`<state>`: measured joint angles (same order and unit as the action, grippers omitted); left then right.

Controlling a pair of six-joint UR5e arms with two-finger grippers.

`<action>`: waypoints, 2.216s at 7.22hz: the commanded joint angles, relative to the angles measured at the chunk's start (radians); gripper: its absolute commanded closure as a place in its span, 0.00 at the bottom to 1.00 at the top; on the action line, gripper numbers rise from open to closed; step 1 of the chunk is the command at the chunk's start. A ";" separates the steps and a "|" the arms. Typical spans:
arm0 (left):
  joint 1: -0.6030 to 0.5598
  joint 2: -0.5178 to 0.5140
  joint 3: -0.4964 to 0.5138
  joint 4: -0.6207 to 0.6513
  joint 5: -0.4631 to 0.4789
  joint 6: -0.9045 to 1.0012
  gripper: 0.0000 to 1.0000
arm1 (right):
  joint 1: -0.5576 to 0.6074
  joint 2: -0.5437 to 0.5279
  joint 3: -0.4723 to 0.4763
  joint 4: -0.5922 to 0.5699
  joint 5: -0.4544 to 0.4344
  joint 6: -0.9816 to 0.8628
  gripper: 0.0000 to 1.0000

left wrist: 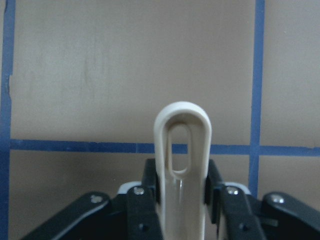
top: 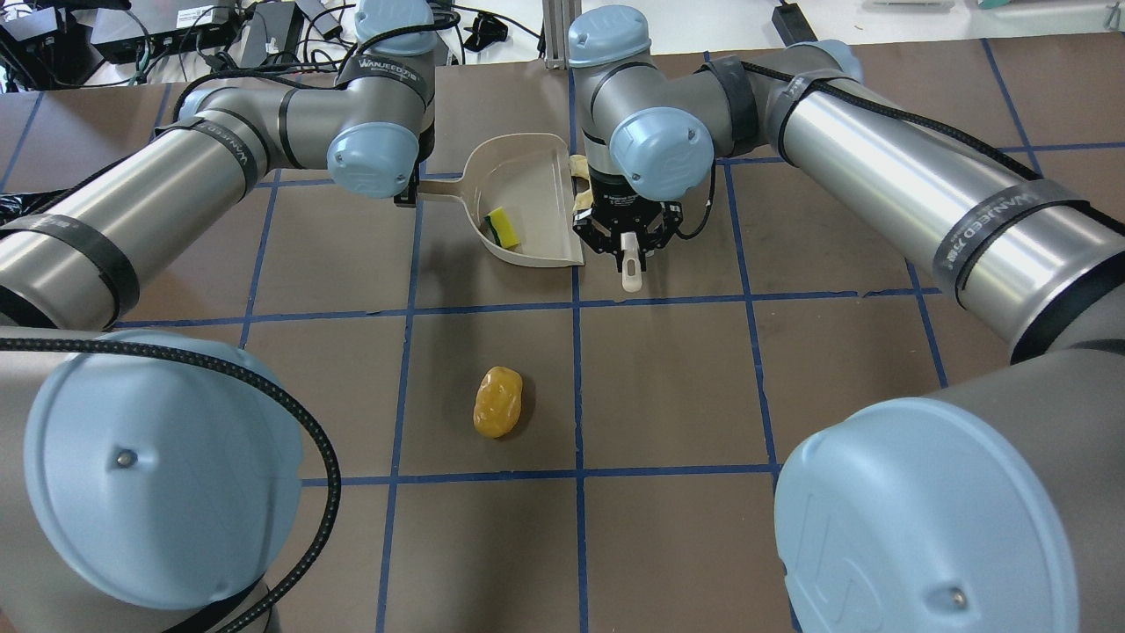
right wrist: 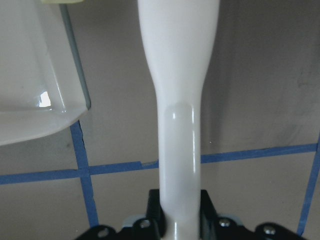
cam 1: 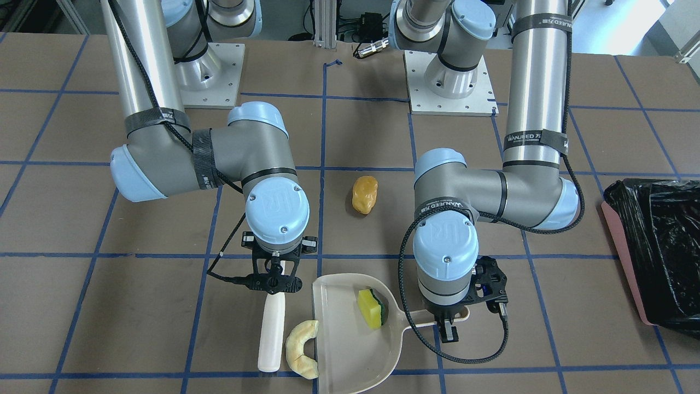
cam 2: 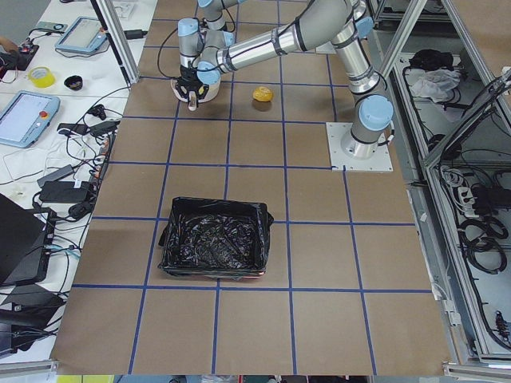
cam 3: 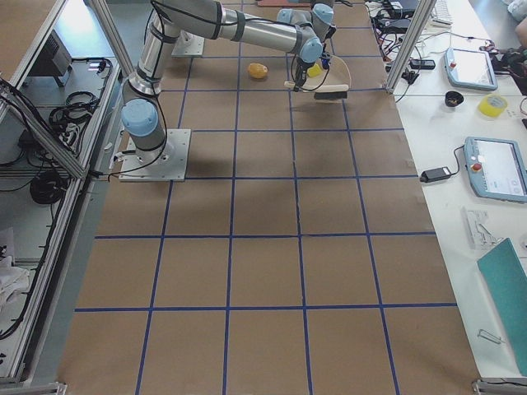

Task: Sweep and dump trash into bin
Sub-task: 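Lift the brush and move it toward the yellow lump with the right gripper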

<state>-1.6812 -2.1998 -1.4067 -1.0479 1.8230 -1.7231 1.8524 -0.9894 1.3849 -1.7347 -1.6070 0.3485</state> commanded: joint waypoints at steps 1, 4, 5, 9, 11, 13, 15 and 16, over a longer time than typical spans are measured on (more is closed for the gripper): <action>0.000 -0.005 0.000 -0.001 0.001 0.003 1.00 | -0.001 0.006 0.008 -0.006 0.039 0.033 1.00; 0.000 -0.002 0.000 -0.001 0.004 0.003 1.00 | 0.005 0.015 0.008 -0.006 0.128 0.102 1.00; 0.000 -0.003 0.000 -0.003 0.004 0.003 1.00 | 0.013 0.015 0.008 -0.003 0.180 0.125 1.00; 0.000 -0.003 -0.002 -0.001 -0.001 0.003 1.00 | 0.111 0.000 -0.027 -0.010 0.222 0.225 1.00; 0.000 -0.002 -0.003 -0.001 -0.008 0.007 1.00 | 0.111 -0.050 -0.029 0.042 0.205 0.207 1.00; 0.008 0.011 -0.008 0.000 -0.084 0.043 1.00 | 0.108 -0.144 -0.009 0.067 0.112 0.178 1.00; 0.073 0.023 -0.011 -0.006 -0.216 0.083 1.00 | 0.096 -0.219 0.012 0.127 0.093 0.176 1.00; 0.109 0.023 -0.012 -0.012 -0.264 0.114 1.00 | 0.096 -0.222 0.040 0.129 0.041 0.175 1.00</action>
<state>-1.6182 -2.1808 -1.4169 -1.0531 1.6332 -1.6422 1.9505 -1.1899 1.3981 -1.6222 -1.5180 0.5251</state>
